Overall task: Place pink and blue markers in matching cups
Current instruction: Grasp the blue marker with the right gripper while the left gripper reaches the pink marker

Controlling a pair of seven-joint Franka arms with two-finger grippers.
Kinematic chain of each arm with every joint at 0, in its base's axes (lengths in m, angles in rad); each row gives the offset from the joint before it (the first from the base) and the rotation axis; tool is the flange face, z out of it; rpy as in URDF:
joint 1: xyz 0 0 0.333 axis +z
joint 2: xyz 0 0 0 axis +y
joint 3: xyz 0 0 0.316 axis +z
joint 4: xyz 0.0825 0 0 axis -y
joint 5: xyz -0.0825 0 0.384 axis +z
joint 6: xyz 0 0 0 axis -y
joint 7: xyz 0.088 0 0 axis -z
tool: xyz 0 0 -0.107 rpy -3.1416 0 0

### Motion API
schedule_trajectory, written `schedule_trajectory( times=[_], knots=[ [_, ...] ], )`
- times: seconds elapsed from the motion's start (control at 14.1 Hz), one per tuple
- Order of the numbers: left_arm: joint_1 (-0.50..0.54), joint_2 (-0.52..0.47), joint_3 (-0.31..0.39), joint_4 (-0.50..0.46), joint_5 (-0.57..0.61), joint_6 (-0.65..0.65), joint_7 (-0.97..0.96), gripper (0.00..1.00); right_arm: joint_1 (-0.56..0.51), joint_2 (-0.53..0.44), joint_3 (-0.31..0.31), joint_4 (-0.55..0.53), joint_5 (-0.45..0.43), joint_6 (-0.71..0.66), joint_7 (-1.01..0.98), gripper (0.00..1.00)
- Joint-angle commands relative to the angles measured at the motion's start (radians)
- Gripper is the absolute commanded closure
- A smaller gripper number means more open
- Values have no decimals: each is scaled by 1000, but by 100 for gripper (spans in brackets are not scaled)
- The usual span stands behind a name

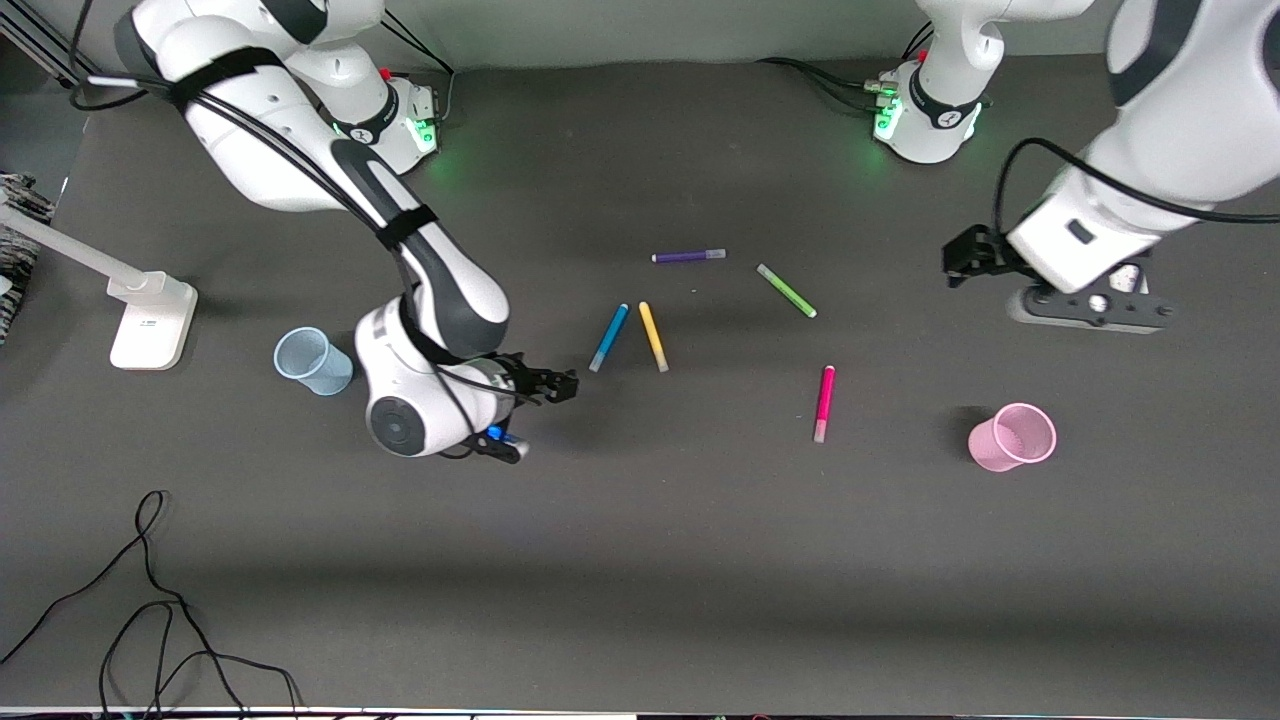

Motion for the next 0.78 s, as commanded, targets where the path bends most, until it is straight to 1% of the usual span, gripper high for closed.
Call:
schedule_trajectory(
  times=[0.0,0.21,0.28,0.35,0.43,0.5,0.57,0.71],
  knots=[
    [-43,1,5,-63,-12,77,-18,0,45,63,1,33,22,70,81,0],
    [-88,12,5,-235,-13,289,-20,0,62,102,1,21,25,115,84,1],
    [-91,21,5,-281,-13,350,-20,0,62,108,1,12,25,124,85,2],
    [-94,41,5,-310,-12,405,-20,0,66,108,2,-3,25,139,97,5],
    [-97,67,5,-330,-12,458,-20,0,75,108,2,-8,25,152,108,10],
    [-110,98,6,-350,-10,513,-21,0,85,110,2,-8,25,155,123,17],
    [-114,127,6,-375,-7,574,-21,0,89,108,2,-16,25,155,130,21],
    [-122,182,6,-430,-3,703,-30,0,89,108,2,-19,25,155,131,39]
  ],
)
